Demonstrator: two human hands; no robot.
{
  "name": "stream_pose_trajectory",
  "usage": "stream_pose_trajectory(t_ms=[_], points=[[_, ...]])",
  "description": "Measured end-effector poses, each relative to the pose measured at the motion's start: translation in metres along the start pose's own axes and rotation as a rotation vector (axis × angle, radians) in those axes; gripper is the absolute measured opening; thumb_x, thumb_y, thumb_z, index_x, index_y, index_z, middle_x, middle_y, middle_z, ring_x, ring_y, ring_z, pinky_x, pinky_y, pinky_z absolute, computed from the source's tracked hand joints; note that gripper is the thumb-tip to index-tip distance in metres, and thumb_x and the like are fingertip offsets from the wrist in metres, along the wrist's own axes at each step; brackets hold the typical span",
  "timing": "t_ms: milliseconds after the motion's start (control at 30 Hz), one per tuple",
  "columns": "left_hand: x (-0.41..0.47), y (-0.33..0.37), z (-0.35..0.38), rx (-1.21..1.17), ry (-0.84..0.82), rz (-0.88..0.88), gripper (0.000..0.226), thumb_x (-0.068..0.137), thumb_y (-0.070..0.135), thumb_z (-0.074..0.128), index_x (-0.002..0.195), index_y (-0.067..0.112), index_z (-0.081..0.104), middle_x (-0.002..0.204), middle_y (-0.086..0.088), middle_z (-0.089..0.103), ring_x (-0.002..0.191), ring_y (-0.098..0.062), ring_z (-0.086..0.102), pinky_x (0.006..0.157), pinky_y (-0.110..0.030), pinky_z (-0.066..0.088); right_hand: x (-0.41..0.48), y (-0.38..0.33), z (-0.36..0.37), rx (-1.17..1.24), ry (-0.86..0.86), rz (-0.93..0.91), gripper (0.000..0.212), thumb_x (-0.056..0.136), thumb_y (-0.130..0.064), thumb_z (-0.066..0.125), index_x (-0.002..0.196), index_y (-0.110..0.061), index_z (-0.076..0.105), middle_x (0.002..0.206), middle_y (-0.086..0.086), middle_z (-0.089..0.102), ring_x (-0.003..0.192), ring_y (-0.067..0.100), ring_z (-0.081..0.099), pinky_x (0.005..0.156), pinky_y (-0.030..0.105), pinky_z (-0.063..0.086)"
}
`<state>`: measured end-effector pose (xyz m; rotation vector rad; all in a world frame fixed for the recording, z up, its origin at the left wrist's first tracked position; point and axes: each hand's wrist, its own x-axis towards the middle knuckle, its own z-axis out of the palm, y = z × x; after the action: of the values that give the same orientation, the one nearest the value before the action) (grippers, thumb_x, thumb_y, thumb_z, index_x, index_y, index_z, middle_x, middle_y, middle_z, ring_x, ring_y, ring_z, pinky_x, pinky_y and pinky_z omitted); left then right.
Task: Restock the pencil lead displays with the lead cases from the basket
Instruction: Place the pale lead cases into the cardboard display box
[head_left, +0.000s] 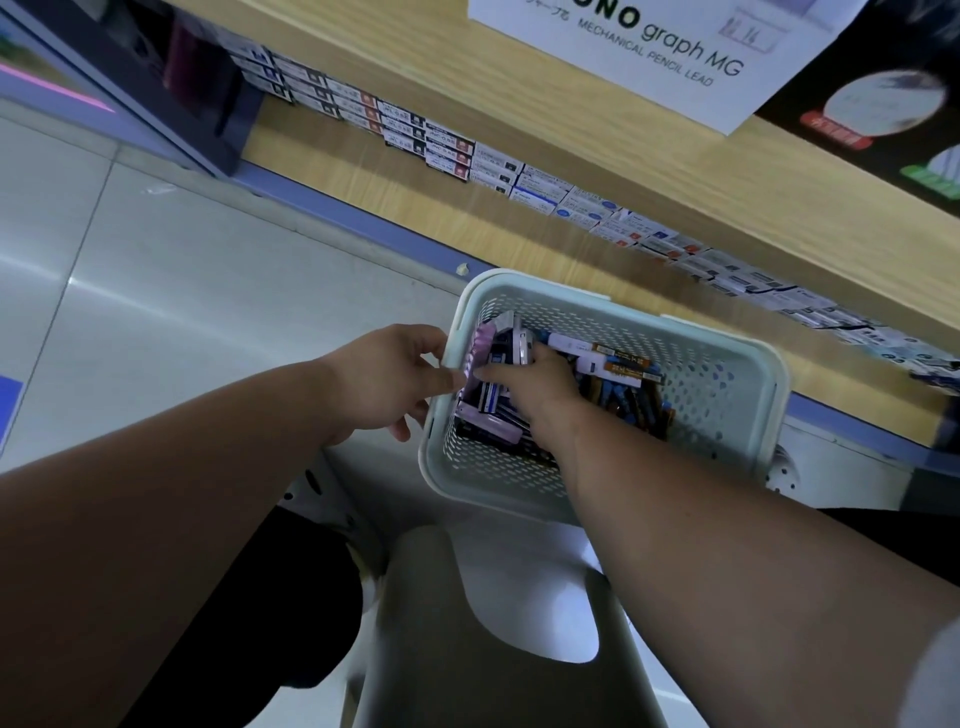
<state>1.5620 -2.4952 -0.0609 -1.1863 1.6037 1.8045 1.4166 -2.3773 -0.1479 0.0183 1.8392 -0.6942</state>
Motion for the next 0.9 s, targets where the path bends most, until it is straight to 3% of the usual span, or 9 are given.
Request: stream_pose_trajectory(t_ms=[67,133,267,400,500,633,700,800,900], points=[[0.0,-0.001,0.001,-0.011,-0.001,0.001,0.018,0.094,0.032,0.064,0.109,0.022,0.066,0.095,-0.006,0.076,0.087,-0.031,0.072,0.061,-0.035,0.06,-0.001,-0.003,-0.001,0.065,-0.036,0.038,0.046,0.075,-0.008,0.087,0.115,-0.016,0.064,0.097,0.003,0.073,0.069,0.013,0.062,0.045,0.018,0.043],[0.0,-0.001,0.001,-0.02,0.001,-0.001,0.02,0.093,0.034,0.065,0.108,0.021,0.066,0.095,-0.007,0.076,0.088,-0.033,0.071,0.063,-0.037,0.059,-0.002,-0.005,-0.003,0.082,-0.057,0.05,0.055,0.075,-0.007,0.087,0.122,-0.019,0.063,0.104,0.004,0.073,0.061,0.006,0.058,0.041,0.017,0.04],[0.002,-0.001,0.0,-0.015,-0.002,-0.011,0.017,0.095,0.03,0.065,0.107,0.019,0.067,0.095,-0.009,0.075,0.089,-0.035,0.071,0.064,-0.038,0.059,-0.004,-0.007,-0.001,0.115,-0.077,0.029,0.059,0.076,-0.006,0.087,0.128,-0.017,0.062,0.109,0.006,0.073,0.068,0.007,0.063,0.037,0.011,0.039],[0.002,0.0,-0.002,-0.011,-0.007,-0.015,0.016,0.094,0.028,0.067,0.108,0.02,0.067,0.097,-0.012,0.074,0.091,-0.036,0.07,0.062,-0.037,0.059,-0.009,-0.01,-0.004,0.121,-0.115,0.143,0.029,0.082,-0.013,0.084,0.101,-0.017,0.062,0.056,-0.005,0.059,0.031,0.003,0.04,0.035,0.018,0.028],[0.002,0.002,-0.002,0.001,-0.011,-0.017,0.015,0.094,0.026,0.066,0.108,0.022,0.067,0.097,-0.011,0.075,0.09,-0.034,0.071,0.06,-0.034,0.058,-0.009,-0.01,-0.002,0.064,-0.103,0.18,0.026,0.082,-0.02,0.085,0.082,-0.018,0.059,0.038,-0.011,0.047,0.035,0.006,0.032,0.044,0.025,0.024],[0.003,0.0,-0.003,0.012,-0.01,-0.017,0.015,0.095,0.025,0.065,0.109,0.021,0.067,0.097,-0.011,0.075,0.088,-0.033,0.071,0.061,-0.034,0.059,-0.01,-0.011,0.002,0.065,-0.111,0.15,0.021,0.085,-0.019,0.081,0.081,-0.018,0.061,0.038,-0.011,0.05,0.032,0.005,0.037,0.04,0.022,0.026],[0.003,0.0,-0.003,0.009,-0.011,-0.013,0.014,0.095,0.026,0.065,0.108,0.021,0.067,0.097,-0.011,0.075,0.086,-0.033,0.071,0.061,-0.035,0.058,-0.013,-0.012,0.005,0.01,-0.081,0.092,0.019,0.085,-0.025,0.082,0.089,-0.016,0.066,0.05,-0.008,0.059,0.045,0.01,0.049,0.043,0.021,0.031],[0.003,0.0,-0.003,0.017,-0.008,-0.008,0.013,0.095,0.024,0.064,0.108,0.022,0.067,0.096,-0.01,0.074,0.08,-0.028,0.07,0.06,-0.034,0.058,-0.019,-0.01,0.007,-0.019,-0.07,0.071,0.038,0.087,-0.037,0.079,0.112,-0.012,0.065,0.091,0.003,0.069,0.072,0.017,0.061,0.047,0.019,0.041],[0.003,0.0,-0.002,0.028,-0.002,-0.005,0.013,0.096,0.023,0.063,0.108,0.022,0.067,0.095,-0.01,0.074,0.076,-0.022,0.068,0.059,-0.032,0.058,-0.027,-0.014,0.0,0.006,-0.127,0.096,0.021,0.093,-0.03,0.073,0.092,-0.014,0.058,0.056,-0.004,0.061,0.044,0.007,0.055,0.033,0.011,0.032]])
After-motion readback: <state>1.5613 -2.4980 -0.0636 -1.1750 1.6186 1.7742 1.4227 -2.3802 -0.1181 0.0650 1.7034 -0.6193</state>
